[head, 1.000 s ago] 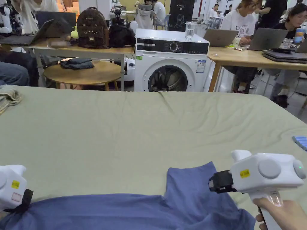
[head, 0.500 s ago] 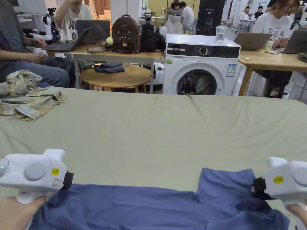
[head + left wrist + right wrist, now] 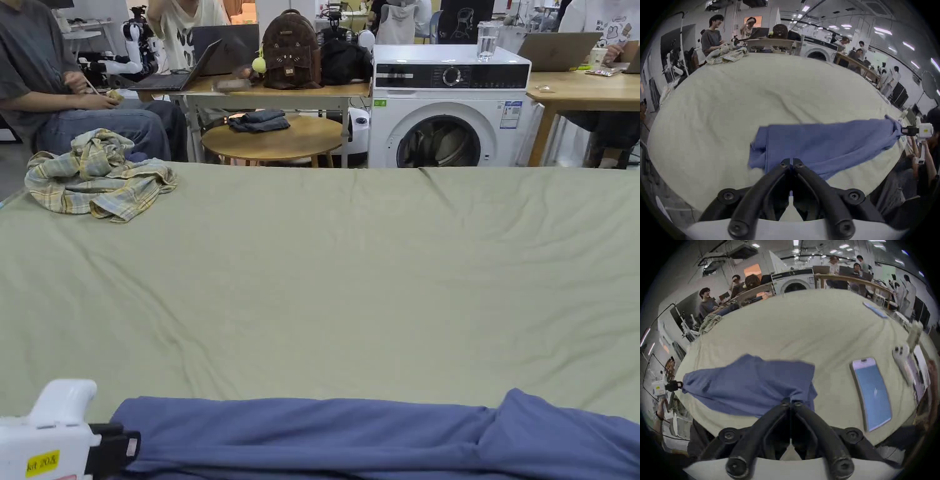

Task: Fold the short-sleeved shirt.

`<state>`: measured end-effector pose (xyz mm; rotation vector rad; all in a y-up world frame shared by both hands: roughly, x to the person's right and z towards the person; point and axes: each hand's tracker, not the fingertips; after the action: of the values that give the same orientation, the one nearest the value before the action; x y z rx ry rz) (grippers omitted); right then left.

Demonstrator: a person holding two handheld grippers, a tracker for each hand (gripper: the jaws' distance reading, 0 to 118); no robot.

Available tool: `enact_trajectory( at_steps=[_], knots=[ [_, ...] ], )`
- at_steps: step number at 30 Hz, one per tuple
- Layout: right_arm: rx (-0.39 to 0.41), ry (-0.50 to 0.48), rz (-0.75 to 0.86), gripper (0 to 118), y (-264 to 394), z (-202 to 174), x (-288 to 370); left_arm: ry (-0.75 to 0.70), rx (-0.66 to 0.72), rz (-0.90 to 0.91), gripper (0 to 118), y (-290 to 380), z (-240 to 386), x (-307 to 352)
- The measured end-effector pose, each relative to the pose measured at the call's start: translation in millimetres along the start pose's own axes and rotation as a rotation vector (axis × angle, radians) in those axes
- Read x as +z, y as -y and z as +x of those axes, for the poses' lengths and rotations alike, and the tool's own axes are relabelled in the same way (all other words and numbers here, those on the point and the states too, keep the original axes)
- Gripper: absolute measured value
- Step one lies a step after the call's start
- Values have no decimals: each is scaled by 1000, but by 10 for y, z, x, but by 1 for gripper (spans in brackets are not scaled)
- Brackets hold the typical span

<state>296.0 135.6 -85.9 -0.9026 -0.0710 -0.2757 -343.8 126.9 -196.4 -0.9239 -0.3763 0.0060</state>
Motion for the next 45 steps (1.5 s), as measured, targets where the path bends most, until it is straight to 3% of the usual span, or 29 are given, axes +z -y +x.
enact_trajectory(
  at_steps=[4,6,7,8,9,10,13,18,21,23,24,25,29,35,41,42,44,45],
  knots=[
    [15,14,-4,0,160,-53,-93,-11,-13,18,0,104,-37,-112],
    [60,21,36,0,143,-109,-85,-5,3,48,0,47,-62,-79],
    [75,40,58,0,123,-129,-64,17,27,87,12,20,-60,-30],
    [75,48,86,12,98,-150,-17,14,46,140,32,2,-44,43],
    [76,55,112,34,64,-183,50,0,38,187,48,-37,-8,132],
    [73,43,151,52,27,-208,112,-4,20,236,53,-80,43,231],
    [118,41,277,53,-153,-467,327,-33,-81,385,55,-295,263,490],
    [238,33,399,54,-548,-1180,238,-30,-112,498,55,-804,858,515],
    [238,-3,409,51,-719,-1510,-8,-10,-152,506,54,-994,996,237],
    [244,9,391,11,-771,-1647,-218,-5,-132,503,37,-1020,1098,105],
    [256,27,379,0,-783,-1704,-308,0,-117,483,22,-1024,1140,40],
    [251,37,380,0,-781,-1732,-378,20,-107,465,0,-1014,1154,-6],
    [175,9,341,0,-722,-1767,-568,7,-70,425,0,-945,1197,-162],
    [185,39,347,0,-660,-1741,-523,-14,-60,415,0,-914,1091,-108],
    [195,-9,352,0,-572,-1643,-421,130,2,470,0,-727,626,222],
    [169,-44,350,0,-560,-1597,-392,199,24,448,7,-649,429,301],
    [140,-71,345,0,-515,-1521,-364,260,86,392,69,-510,88,411],
    [133,-77,341,0,-491,-1489,-359,260,125,330,88,-430,-110,429]
  ],
)
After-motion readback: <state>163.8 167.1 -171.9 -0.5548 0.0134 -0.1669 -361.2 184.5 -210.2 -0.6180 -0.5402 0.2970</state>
